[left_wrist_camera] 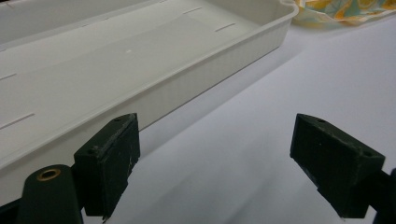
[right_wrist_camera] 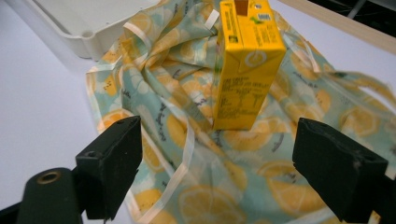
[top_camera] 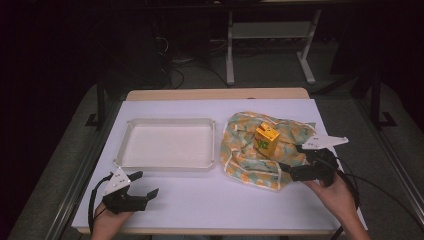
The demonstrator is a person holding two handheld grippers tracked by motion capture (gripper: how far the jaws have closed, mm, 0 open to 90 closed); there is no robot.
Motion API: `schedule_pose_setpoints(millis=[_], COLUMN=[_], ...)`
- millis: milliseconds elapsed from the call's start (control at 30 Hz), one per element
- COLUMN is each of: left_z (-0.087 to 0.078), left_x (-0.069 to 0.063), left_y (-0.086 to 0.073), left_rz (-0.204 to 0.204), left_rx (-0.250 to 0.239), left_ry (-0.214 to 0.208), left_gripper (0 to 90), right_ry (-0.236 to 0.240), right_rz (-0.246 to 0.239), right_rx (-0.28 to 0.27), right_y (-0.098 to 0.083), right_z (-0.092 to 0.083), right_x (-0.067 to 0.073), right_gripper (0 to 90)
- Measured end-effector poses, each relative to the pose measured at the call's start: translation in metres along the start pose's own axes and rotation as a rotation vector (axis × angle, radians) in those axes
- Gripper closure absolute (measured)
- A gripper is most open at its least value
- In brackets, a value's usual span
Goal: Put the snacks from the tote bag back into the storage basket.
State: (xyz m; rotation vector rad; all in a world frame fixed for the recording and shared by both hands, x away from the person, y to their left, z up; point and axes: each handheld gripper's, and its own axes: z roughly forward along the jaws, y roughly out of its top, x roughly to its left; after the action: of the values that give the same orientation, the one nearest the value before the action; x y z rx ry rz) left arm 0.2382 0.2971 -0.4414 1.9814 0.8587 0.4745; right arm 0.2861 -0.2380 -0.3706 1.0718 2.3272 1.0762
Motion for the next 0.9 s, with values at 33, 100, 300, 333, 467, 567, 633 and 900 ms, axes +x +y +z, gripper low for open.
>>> schedule_pose_setpoints(millis=[33, 100, 300, 333, 467, 567, 633, 900], left_z=[0.0, 0.0, 0.0, 0.0, 0.0, 0.001, 0.001, 0.0], left_x=[0.0, -0.001, 0.0, 0.0, 0.001, 0.001, 0.001, 0.001], left_y=[0.001, 0.001, 0.001, 0.001, 0.001, 0.001, 0.001, 0.001], left_rz=[0.013, 0.011, 0.012, 0.003, -0.005, -0.002, 0.003, -0.001], left_rx=[0.007, 0.006, 0.012, 0.005, -0.002, -0.001, 0.008, -0.002], left_ry=[-0.002, -0.006, -0.007, -0.008, -0.007, -0.009, -0.008, -0.001], left_gripper=[15.7, 15.7, 15.8, 15.7, 15.7, 15.8, 15.8, 15.7], right_ry=[-0.007, 0.007, -0.003, 0.005, 0.009, 0.017, 0.018, 0.04], right_rz=[-0.009, -0.02, -0.017, -0.01, -0.006, 0.006, 0.01, -0.007], right_rx=[0.006, 0.014, 0.054, 0.052, 0.089, 0.086, 0.111, 0.134], right_y=[0.003, 0.01, 0.027, 0.028, 0.035, 0.04, 0.045, 0.066], right_z=[0.001, 0.004, 0.017, 0.018, 0.025, 0.028, 0.032, 0.04], right_x=[0.0, 0.0, -0.008, -0.01, -0.016, -0.02, -0.021, -0.027], right_gripper=[15.3, 15.3, 14.5, 14.5, 14.4, 14.3, 14.3, 14.3])
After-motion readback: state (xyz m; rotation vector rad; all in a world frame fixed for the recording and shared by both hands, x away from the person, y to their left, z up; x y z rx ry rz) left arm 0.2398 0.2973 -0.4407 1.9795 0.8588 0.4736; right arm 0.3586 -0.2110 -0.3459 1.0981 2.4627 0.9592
